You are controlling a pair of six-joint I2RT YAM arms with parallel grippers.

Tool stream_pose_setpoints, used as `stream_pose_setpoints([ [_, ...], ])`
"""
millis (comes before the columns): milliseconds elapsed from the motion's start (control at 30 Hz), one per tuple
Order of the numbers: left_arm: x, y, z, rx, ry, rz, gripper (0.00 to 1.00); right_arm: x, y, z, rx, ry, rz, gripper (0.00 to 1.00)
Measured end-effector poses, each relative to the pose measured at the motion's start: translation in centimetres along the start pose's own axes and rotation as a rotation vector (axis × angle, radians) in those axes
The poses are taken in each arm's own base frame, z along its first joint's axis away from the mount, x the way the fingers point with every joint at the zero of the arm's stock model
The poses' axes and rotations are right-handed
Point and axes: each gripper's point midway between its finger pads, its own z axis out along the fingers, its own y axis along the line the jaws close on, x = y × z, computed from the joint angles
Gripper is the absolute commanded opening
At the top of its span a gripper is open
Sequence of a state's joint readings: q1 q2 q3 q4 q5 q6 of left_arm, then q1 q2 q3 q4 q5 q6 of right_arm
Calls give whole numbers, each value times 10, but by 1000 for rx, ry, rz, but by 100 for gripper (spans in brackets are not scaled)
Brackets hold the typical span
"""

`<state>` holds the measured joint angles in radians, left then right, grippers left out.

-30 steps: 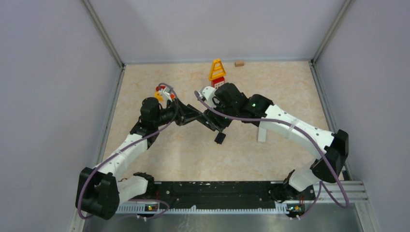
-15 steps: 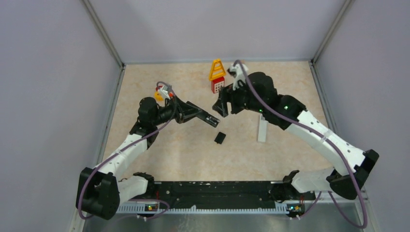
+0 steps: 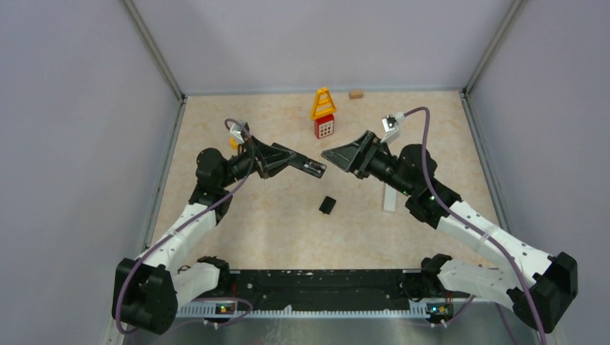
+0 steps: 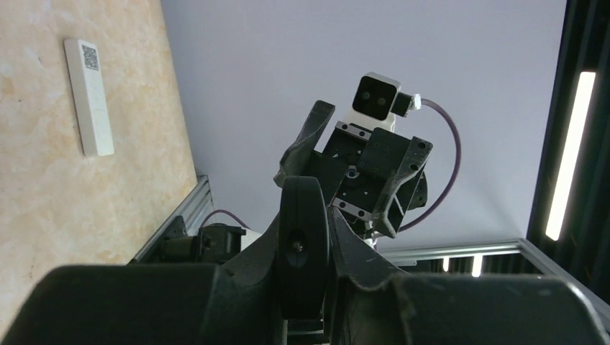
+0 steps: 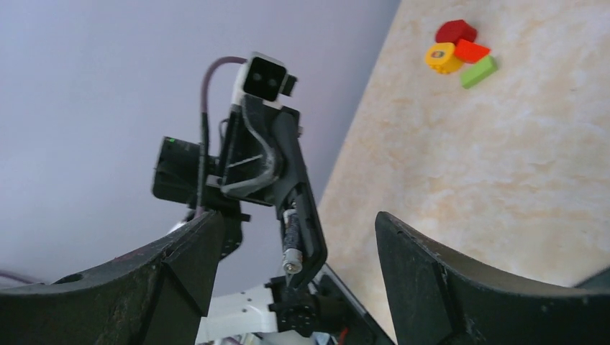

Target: Load the batteries into the remote control

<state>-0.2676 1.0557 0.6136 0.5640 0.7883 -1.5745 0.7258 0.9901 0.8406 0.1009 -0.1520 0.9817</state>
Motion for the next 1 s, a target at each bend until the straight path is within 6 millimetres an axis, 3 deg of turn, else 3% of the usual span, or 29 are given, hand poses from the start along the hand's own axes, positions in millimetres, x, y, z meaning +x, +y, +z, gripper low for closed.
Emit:
stream_pose_setpoints([
  [133,-1,-5,-1,20,-7,-36,0,-8,21,0,-100,-40,72,78],
  [300,-3,-13,-2,55,-18,-65,0,-11,32,-1,-165,-54,114,72],
  [533,-3,-27,-3,106,-19,-76,0,-9,40,-4,-240,-56,138,49],
  [833,-3,-30,-4,120,-22,-89,0,-7,54,-5,-314,-40,135,34],
  [1000,-3,-29,-4,118,-22,-91,0,-5,50,-1,-306,-29,138,35],
])
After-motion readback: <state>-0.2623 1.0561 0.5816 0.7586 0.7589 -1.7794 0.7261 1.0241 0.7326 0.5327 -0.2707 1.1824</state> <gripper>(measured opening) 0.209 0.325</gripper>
